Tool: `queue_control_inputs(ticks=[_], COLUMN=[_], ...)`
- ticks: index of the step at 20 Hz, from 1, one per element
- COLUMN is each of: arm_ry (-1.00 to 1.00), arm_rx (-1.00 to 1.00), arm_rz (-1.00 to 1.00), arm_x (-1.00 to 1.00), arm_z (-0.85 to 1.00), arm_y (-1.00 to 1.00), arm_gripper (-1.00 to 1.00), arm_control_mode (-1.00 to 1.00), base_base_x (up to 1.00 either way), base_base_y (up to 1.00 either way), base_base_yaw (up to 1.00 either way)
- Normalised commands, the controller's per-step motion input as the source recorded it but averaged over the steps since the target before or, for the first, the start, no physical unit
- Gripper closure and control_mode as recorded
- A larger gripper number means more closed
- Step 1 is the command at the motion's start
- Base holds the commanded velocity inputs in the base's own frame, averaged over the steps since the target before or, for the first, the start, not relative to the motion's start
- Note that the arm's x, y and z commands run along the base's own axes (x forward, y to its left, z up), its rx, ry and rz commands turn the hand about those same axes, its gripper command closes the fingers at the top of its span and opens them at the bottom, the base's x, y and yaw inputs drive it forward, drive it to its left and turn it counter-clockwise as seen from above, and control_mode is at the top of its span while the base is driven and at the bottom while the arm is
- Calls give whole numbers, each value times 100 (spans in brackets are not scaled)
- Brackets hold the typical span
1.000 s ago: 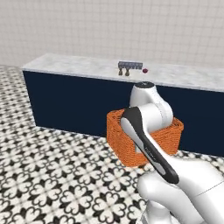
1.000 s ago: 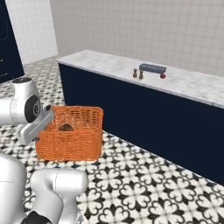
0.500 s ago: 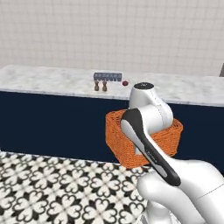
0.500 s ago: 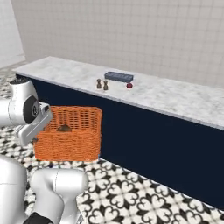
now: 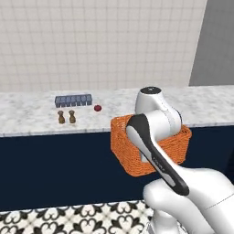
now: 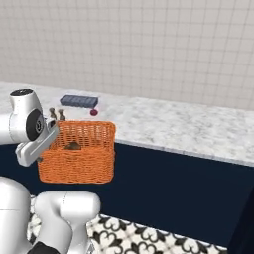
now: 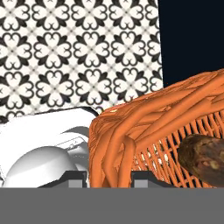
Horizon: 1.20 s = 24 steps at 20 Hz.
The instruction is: Open the cabinet, pick up the bread from the cabinet and place it in the basket. Then move the basket to the dining counter.
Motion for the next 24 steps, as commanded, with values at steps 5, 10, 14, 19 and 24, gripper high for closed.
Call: queue_control_inputs(ticks=[5,10,14,19,24], arm_ry=[0,0,0,0,0], arm_rx=[0,0,0,0,0], arm_rz=[0,0,0,0,0], arm_x=[0,0,0,0,0], arm_z=[0,0,0,0,0], arm_y=[0,0,0,0,0], arm_gripper=[100,100,100,100,100], arm_control_mode=[100,100,100,100,100], base_base_x=[100,49,41,64,36], base_base_y=[0,-5,0,0,0], base_base_yaw=[-6,0,0,0,0])
